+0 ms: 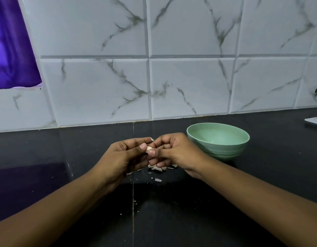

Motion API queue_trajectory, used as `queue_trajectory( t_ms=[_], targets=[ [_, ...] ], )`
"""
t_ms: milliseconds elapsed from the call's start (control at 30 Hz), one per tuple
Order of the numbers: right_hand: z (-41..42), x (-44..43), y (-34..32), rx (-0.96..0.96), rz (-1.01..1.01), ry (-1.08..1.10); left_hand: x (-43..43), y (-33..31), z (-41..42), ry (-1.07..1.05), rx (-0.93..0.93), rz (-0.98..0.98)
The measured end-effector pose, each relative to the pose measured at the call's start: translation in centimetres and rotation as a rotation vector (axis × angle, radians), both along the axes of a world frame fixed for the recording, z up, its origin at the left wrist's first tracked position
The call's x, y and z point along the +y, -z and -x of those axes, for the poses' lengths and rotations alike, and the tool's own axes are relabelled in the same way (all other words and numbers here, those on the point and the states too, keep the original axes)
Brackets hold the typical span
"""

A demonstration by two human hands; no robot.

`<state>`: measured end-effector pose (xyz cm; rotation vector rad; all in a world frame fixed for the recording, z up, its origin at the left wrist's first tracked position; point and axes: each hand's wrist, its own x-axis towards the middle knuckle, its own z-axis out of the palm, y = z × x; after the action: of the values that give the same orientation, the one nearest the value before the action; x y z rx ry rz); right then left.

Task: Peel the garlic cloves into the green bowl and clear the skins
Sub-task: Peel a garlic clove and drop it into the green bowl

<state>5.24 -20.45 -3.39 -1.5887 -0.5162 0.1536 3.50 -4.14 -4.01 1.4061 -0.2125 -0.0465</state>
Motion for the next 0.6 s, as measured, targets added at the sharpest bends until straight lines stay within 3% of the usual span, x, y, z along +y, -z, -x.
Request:
queue_trajectory(
  t_ms=[167, 600],
  targets=[
    [0.0, -0.3, -0.2, 0.121, -0.069, -0.044, 0.2, -0.1, 0.1, 0.001, 0.012, -0.025],
    [-0.2, -0.8, -0.4, 0.209, -0.079, -0.127, 3.3, -2.4, 0.2, -0.452, -0.467, -0.788]
  ],
)
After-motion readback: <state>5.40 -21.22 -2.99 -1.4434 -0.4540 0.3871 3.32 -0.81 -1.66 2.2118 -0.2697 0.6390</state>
